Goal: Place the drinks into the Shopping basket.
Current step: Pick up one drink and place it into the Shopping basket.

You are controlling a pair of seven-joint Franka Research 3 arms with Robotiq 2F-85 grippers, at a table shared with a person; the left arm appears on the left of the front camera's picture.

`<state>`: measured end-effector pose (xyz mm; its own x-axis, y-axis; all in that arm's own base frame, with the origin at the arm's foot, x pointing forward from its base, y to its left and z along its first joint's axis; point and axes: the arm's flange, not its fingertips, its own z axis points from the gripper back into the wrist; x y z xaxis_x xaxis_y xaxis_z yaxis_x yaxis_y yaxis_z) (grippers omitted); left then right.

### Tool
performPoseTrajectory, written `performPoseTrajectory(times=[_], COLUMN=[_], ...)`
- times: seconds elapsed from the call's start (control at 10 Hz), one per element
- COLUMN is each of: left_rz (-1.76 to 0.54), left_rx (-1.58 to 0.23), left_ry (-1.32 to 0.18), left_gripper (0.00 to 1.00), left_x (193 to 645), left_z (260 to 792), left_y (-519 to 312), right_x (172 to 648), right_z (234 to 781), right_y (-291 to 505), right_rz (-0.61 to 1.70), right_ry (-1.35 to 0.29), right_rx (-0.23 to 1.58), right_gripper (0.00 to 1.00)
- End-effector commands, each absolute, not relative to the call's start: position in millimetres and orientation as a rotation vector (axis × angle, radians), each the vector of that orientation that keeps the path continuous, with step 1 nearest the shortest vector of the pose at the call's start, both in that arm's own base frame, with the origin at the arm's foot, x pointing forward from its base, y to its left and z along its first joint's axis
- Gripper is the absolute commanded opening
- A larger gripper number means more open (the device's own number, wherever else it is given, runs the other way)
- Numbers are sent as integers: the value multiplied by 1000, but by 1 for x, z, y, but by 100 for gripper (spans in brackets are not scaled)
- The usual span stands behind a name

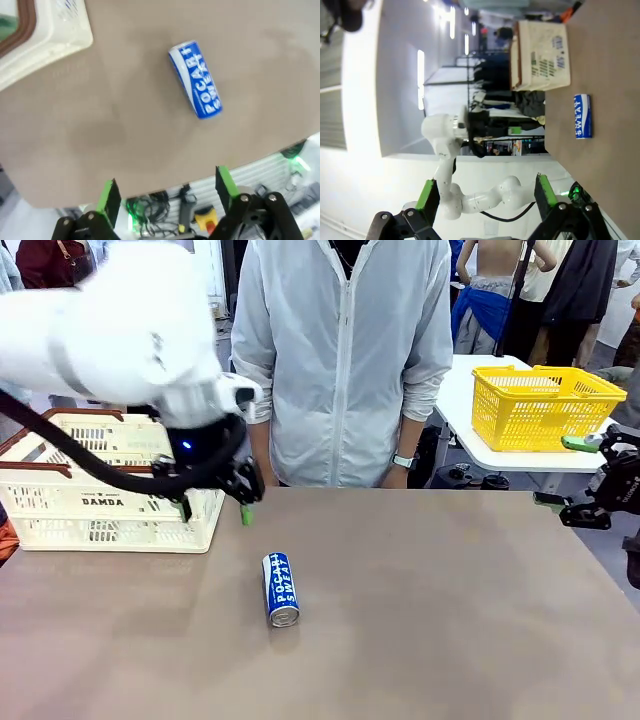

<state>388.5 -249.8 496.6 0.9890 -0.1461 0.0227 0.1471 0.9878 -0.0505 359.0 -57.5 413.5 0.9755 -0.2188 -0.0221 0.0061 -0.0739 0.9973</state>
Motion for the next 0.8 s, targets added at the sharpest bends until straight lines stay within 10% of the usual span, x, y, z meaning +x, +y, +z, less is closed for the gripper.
performPoseTrajectory(times=[0.0, 0.7], left_rz=[-140, -26], left_rx=[-26, -130], left_ry=[-81, -134], left_gripper=[100, 100], left_x=[406, 403], left_z=[486, 468], left_y=[-264, -280], right_x=[356, 356], right_z=[415, 415], right_y=[-59, -59], right_rz=[-171, -171], right_ry=[-165, -165], right_rx=[1636, 1636], right_gripper=[100, 100])
